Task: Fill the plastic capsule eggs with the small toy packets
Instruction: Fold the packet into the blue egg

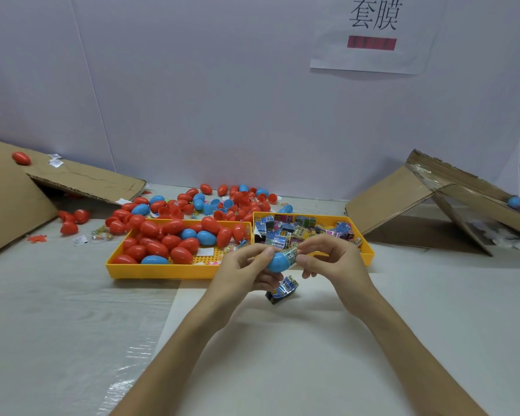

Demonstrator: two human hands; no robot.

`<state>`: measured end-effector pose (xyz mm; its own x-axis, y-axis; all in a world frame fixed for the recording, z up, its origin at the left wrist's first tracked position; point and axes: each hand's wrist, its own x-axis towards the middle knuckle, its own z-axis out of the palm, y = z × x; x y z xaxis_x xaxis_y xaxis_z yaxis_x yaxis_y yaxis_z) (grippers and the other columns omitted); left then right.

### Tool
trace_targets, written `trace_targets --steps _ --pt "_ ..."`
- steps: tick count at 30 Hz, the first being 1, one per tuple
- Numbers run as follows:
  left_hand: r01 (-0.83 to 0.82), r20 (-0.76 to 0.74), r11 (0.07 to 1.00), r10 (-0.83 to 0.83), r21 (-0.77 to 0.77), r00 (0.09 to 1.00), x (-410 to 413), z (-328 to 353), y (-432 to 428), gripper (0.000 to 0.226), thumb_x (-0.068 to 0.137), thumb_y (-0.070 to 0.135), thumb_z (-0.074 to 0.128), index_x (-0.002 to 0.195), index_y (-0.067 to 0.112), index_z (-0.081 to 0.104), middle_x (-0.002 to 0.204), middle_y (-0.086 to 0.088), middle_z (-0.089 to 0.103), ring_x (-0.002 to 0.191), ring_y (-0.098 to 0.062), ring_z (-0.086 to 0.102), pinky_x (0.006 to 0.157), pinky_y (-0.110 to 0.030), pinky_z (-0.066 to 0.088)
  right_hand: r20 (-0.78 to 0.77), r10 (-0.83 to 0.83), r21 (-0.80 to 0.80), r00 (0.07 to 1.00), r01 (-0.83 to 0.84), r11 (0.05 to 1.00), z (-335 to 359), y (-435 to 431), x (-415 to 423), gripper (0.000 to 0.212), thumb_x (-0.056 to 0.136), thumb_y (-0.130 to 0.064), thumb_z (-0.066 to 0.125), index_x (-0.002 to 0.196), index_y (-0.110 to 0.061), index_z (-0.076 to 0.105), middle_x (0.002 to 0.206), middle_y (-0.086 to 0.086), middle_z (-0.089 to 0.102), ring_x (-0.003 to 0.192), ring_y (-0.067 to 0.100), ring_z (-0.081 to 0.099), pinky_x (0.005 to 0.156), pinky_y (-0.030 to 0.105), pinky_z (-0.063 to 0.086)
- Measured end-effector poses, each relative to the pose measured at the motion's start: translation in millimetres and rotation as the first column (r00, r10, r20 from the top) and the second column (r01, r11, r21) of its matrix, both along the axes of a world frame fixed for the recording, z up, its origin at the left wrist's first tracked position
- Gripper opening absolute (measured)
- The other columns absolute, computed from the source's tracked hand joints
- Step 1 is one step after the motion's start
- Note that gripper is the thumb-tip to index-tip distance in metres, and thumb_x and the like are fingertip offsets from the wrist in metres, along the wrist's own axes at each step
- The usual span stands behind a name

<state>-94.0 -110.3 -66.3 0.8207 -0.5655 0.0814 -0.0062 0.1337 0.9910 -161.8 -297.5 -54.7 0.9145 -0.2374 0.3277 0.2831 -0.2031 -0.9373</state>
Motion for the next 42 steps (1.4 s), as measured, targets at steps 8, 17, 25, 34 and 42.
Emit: trace_targets --steps 8,17,25,34,42 --pt "-0.015 0.059 1.0 0.014 0.026 0.998 0.2 -1.8 -0.8 0.021 0.101 0.032 0.057 0.11 0.023 0.074 0.08 -0.011 0.077 0.071 -0.021 0.074 0.068 -0.026 0.061 0.029 0.015 -0.078 0.999 -0.013 0.997 0.0 4.8 -0.3 0.017 0.079 -0.012 0.081 0.083 -0.029 0.079 0.079 -0.003 0.073 0.064 0.012 0.064 0.058 0.02 0.05" --pt "0.037 0.165 0.999 -0.042 0.031 0.985 -0.9 -1.8 1.1 0.023 0.095 0.025 0.069 0.117 0.031 0.071 0.084 -0.008 0.077 0.074 -0.017 0.071 0.073 -0.027 0.06 0.04 -0.033 -0.078 0.999 0.036 0.996 -0.4 2.8 0.2 0.01 0.082 -0.01 0.078 0.083 -0.02 0.077 0.075 -0.003 0.072 0.06 0.013 0.063 0.057 0.023 0.05" --pt "-0.016 0.234 0.998 0.001 0.062 0.972 2.3 -3.8 2.4 0.026 0.094 0.018 0.071 0.117 0.03 0.073 0.073 -0.001 0.073 0.065 -0.01 0.065 0.067 -0.023 0.056 0.048 -0.047 -0.058 0.998 0.05 0.997 -0.5 3.6 0.2 0.012 0.074 -0.027 0.078 0.083 -0.019 0.079 0.079 -0.001 0.073 0.062 0.016 0.063 0.057 0.026 0.049" --pt "-0.041 0.281 0.996 0.016 0.083 0.959 2.0 -4.4 1.3 0.022 0.092 0.017 0.073 0.109 0.031 0.075 0.071 -0.001 0.07 0.065 -0.007 0.063 0.061 -0.02 0.052 0.033 -0.031 -0.072 0.999 0.034 0.997 -2.8 2.0 1.6 0.007 0.079 -0.016 0.08 0.085 -0.014 0.078 0.079 0.002 0.074 0.06 0.015 0.064 0.055 0.02 0.048" --pt "-0.07 0.374 0.992 0.026 0.103 0.927 1.5 -5.6 0.0 0.022 0.093 0.019 0.073 0.112 0.029 0.071 0.067 -0.001 0.066 0.063 -0.009 0.063 0.061 -0.023 0.054 0.034 -0.021 -0.077 0.999 0.024 0.997 -2.8 2.8 2.4 0.012 0.082 -0.004 0.078 0.083 -0.016 0.077 0.077 -0.003 0.073 0.058 0.011 0.064 0.055 0.016 0.047"
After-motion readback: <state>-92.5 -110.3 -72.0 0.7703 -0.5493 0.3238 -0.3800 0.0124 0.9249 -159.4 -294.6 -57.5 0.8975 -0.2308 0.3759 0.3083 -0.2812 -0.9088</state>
